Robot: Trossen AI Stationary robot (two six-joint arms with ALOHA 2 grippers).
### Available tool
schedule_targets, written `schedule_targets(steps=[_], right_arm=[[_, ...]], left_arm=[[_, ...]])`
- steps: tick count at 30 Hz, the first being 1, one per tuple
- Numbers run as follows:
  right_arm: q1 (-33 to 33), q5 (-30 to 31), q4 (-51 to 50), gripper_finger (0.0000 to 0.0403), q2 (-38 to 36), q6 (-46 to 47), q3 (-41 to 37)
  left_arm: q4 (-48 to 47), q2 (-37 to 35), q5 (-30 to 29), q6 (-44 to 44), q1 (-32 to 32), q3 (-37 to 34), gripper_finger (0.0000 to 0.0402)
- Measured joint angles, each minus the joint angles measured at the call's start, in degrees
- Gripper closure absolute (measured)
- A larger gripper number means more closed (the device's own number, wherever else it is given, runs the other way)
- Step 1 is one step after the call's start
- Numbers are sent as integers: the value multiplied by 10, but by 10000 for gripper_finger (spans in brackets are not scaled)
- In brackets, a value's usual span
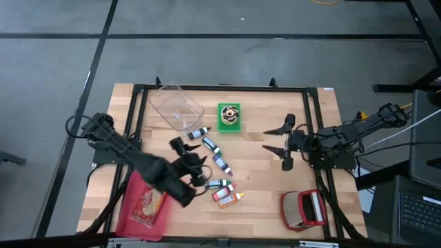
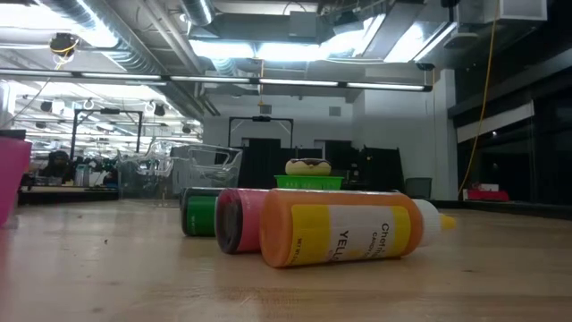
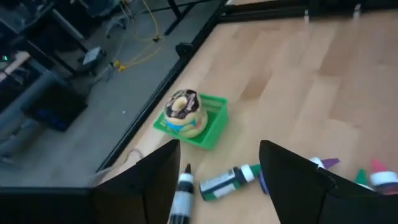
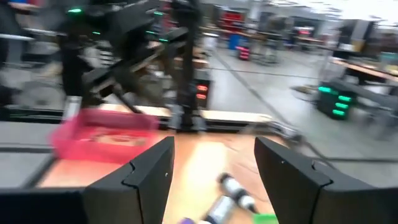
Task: Pick & Place Food Item
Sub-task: Put the top green food coloring bottle into the transparent bin
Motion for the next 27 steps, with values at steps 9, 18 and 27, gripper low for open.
schedule_targets(steps=[9, 18, 27], right_arm=[[-44, 17, -17, 176, 58, 59, 0], [-72, 19, -12, 176, 95, 121, 0], [-79, 38, 3, 176, 114, 165, 0]], left_arm=[[666, 1, 216, 347, 106, -222, 213], [949, -5, 360, 447, 206, -375, 224], [895, -4, 390, 470, 248, -464, 226]])
